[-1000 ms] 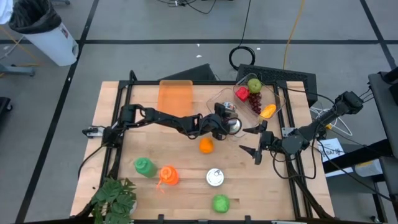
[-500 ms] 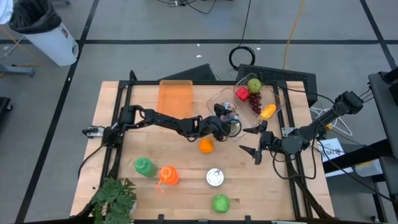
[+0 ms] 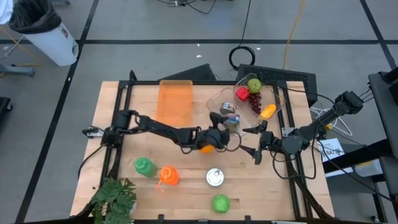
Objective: Pick & Place Food Item
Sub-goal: Adjust the tuna can into the bin
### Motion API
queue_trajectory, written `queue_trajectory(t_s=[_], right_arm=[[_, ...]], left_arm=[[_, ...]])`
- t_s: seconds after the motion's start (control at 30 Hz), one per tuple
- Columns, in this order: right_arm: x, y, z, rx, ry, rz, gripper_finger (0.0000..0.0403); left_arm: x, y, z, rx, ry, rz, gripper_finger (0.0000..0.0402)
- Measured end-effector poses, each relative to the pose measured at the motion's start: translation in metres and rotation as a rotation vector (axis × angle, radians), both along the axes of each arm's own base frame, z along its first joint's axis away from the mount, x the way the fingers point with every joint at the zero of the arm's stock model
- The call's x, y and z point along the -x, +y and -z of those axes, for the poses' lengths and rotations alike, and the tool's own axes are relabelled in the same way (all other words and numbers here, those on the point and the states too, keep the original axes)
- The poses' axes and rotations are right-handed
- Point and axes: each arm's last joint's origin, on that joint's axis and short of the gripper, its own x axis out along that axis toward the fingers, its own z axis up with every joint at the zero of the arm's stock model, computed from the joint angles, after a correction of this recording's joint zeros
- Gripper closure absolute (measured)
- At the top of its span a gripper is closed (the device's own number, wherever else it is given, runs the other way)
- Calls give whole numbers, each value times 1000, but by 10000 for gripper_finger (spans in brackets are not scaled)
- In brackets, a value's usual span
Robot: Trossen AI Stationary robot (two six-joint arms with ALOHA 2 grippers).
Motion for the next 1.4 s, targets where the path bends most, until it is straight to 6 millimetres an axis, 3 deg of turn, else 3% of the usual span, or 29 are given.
queue_trajectory(t_s=[0.1, 0.2, 0.3, 0.37, 0.43, 0.53, 0.67, 0.8, 0.97, 1.2, 1.3, 1.4], right_arm=[[0, 0, 1, 5, 9, 3, 67], [1, -1, 3, 20, 26, 39, 66], [-1, -8, 1, 113, 56, 108, 66], [-7, -16, -8, 149, 81, 126, 66], [-13, -28, -19, 154, 130, 132, 66], [-22, -49, -24, 129, 285, 160, 66], [-31, -78, -18, 55, 480, 131, 66], [-41, -103, -8, -15, 565, 60, 66], [-51, -127, 7, -22, 649, 56, 67], [-64, -139, 16, -4, 637, 0, 69], [-66, -142, 19, 10, 646, 1, 93], [-67, -142, 21, 10, 659, -1, 145]], left_arm=[[14, 3, -37, 133, -75, -8, 89], [37, 14, -73, 337, -58, 94, 87], [64, 30, -106, 612, 0, 349, 82], [80, 40, -117, 750, 10, 541, 78], [95, 49, -116, 833, -7, 644, 76], [114, 55, -105, 867, -101, 620, 79], [138, 56, -100, 829, -282, 513, 89], [155, 54, -91, 803, -338, 443, 94], [162, 54, -87, 818, -351, 421, 96], [163, 54, -78, 849, -311, 393, 96], [163, 54, -77, 848, -305, 390, 96], [163, 54, -77, 848, -301, 389, 96]])
